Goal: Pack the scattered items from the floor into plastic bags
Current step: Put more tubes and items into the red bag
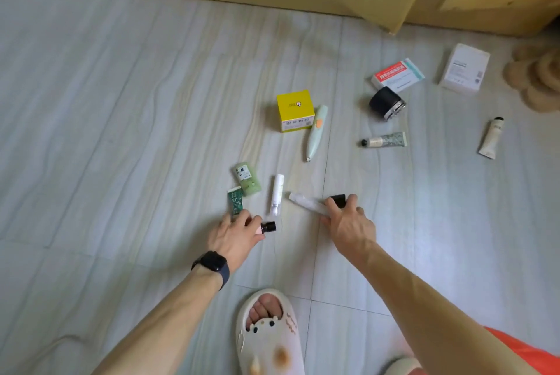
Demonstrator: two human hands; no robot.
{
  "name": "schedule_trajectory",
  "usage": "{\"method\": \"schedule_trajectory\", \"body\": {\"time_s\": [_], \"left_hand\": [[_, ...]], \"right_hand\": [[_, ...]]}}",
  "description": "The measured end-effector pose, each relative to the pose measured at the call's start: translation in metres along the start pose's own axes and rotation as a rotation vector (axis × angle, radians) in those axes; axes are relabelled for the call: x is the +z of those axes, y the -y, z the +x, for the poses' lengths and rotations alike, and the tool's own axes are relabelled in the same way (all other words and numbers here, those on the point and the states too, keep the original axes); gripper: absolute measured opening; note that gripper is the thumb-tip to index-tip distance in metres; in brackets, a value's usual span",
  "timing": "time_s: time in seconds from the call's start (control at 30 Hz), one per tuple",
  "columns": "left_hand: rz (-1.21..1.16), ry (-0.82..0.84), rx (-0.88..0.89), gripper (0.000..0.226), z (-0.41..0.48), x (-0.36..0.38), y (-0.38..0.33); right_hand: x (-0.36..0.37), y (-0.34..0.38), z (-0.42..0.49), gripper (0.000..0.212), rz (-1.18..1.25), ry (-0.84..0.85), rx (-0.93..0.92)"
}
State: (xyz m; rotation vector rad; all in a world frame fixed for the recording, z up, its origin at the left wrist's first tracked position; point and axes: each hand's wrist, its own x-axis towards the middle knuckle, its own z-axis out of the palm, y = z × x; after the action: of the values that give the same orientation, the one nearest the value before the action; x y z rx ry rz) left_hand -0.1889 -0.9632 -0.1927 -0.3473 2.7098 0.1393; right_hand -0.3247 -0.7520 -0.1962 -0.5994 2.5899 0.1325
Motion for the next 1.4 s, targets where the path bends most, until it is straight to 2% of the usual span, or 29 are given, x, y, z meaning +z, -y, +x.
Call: {"method": "schedule_trajectory", "body": {"time_s": [0.1,0.23,0.4,0.47,0.5,0.57,0.7,0.8,0.87,0.97,1.1,1.13,1.23,1.27,1.3,1.33,1.4], "left_hand": [[-0.064,-0.005,0.066,0.038,-0.005,-0.026,-0.013],[-0.119,-0.025,0.124,0.038,-0.012,-0.07,-0.034],[-0.173,-0.068,0.214,0.033,-0.016,-0.144,-0.074],[-0.144,-0.11,0.265,0.033,-0.019,-0.176,-0.098],[-0.132,-0.13,0.29,0.034,-0.021,-0.19,-0.109],[-0.103,-0.17,0.384,0.032,-0.032,-0.217,-0.141],[-0.036,-0.2,0.573,0.032,-0.066,-0.246,-0.216],[0.008,-0.145,0.717,0.033,-0.097,-0.234,-0.278],[0.022,-0.09,0.815,0.033,-0.115,-0.211,-0.319],[0.112,-0.028,0.979,0.033,-0.139,-0.16,-0.376],[0.365,-0.037,1.158,0.027,-0.16,-0.083,-0.422],[0.403,-0.052,1.177,0.025,-0.16,-0.064,-0.431],[0.485,-0.122,1.166,0.018,-0.155,-0.041,-0.444],[0.495,-0.163,1.176,0.023,-0.151,-0.036,-0.445],[0.509,-0.155,1.149,0.04,-0.147,-0.033,-0.445],[0.545,-0.154,1.104,0.053,-0.14,-0.028,-0.443],[0.626,-0.158,1.098,0.063,-0.132,-0.039,-0.434]], "right_hand": [[-0.024,-0.02,0.001,0.038,-0.078,0.128,-0.001],[-0.081,-0.054,-0.018,0.036,-0.04,0.312,-0.074],[-0.149,-0.09,-0.095,0.034,-0.178,0.375,-0.086],[-0.155,-0.116,-0.127,0.031,-0.058,0.315,-0.057],[-0.152,-0.127,-0.141,0.028,0.083,0.299,-0.046],[-0.147,-0.15,-0.187,0.021,0.585,0.261,0.049],[-0.107,-0.185,-0.289,0.022,1.319,-0.029,0.231],[-0.047,-0.197,-0.354,0.022,1.619,-0.311,0.513],[-0.013,-0.197,-0.384,0.022,1.704,-0.401,0.739],[0.027,-0.206,-0.414,0.025,1.627,-0.343,0.946],[0.06,-0.222,-0.424,0.038,1.284,-0.169,1.097],[0.063,-0.225,-0.424,0.042,1.192,-0.14,1.108],[0.067,-0.239,-0.422,0.062,1.023,-0.198,1.033],[0.07,-0.244,-0.421,0.071,0.965,-0.204,0.994],[0.073,-0.248,-0.42,0.078,0.866,-0.183,0.961],[0.078,-0.251,-0.419,0.081,0.73,-0.129,0.953],[0.085,-0.254,-0.418,0.089,0.508,0.059,0.939]]}}
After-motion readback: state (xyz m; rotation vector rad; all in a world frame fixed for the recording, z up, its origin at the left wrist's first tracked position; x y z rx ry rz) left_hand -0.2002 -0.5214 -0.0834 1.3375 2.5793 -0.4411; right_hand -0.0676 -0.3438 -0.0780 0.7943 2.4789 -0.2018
